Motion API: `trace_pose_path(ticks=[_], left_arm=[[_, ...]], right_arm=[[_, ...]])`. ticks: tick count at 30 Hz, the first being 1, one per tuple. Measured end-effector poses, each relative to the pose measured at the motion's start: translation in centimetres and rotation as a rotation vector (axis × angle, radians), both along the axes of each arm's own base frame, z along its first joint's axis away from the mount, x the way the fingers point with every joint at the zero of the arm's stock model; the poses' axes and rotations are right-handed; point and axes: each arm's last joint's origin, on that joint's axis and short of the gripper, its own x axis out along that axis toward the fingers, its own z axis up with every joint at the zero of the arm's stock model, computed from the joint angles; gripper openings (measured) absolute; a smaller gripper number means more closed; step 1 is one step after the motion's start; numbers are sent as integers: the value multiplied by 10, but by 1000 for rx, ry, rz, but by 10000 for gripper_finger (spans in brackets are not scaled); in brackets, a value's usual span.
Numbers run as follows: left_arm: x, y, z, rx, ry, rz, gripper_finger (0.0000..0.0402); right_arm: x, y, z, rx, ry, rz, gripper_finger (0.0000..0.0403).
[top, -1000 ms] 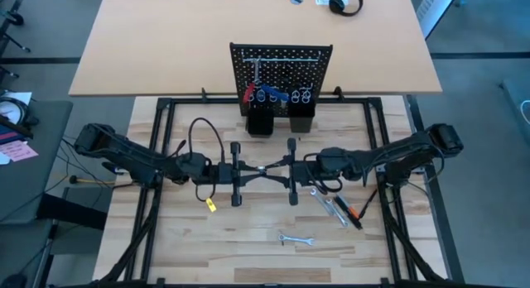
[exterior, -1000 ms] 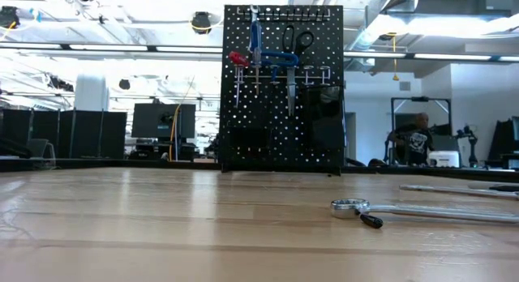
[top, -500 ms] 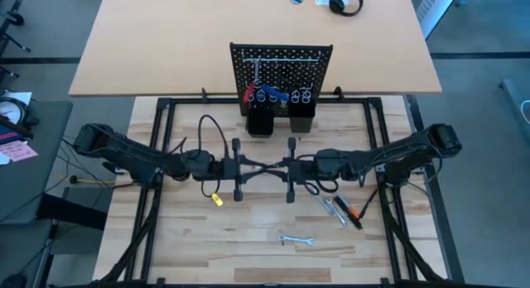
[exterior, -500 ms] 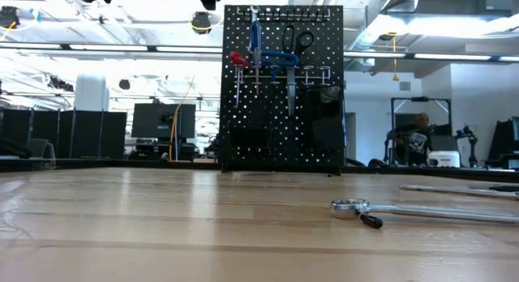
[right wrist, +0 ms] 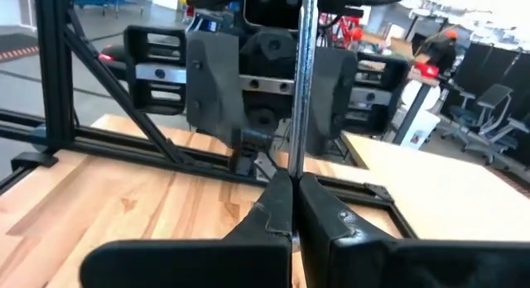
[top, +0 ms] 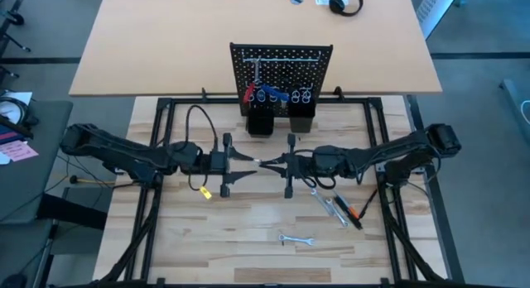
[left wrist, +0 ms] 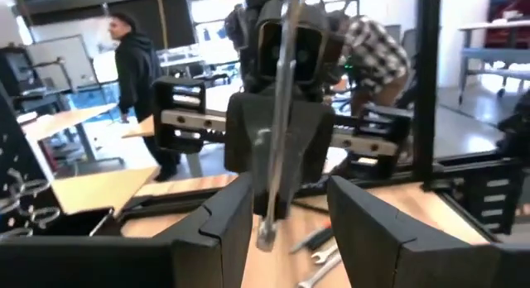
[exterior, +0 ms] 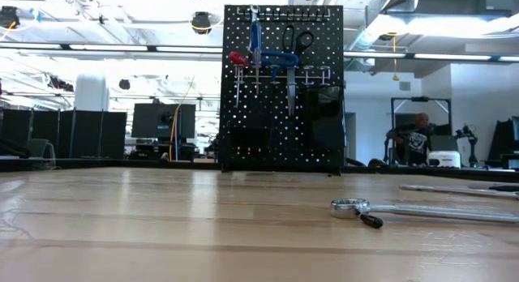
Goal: Hang tools onto peg board
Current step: Hang the wrench on the pegboard
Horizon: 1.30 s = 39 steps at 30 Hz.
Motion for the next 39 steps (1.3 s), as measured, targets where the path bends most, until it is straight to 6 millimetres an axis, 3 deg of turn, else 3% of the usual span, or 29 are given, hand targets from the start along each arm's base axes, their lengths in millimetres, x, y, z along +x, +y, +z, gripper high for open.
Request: trace_pose_path(ticks=[9,18,21,24,33,36,39], left_arm=[[9,-6,-4,3,-46,60,133],[8,-12,-4,32,-43,69,19],[7,-13,-4,30,-44,71,9],[7,-13,-4,20,-43,82,5],[4,-12,0,-9,-68,84,2],[2,-12,3,-13,-76,84,1],[2,-12,3,-14,-75,85,1]], right_arm=[[13,2,-9,-16,39,6,7],[13,2,-8,-16,40,10,9],[13,2,-8,-16,40,10,13],[13,3,-9,-17,44,11,36],[13,-2,-12,3,84,-3,177],[13,0,-12,-6,78,0,183],[13,0,-11,-5,73,2,160]])
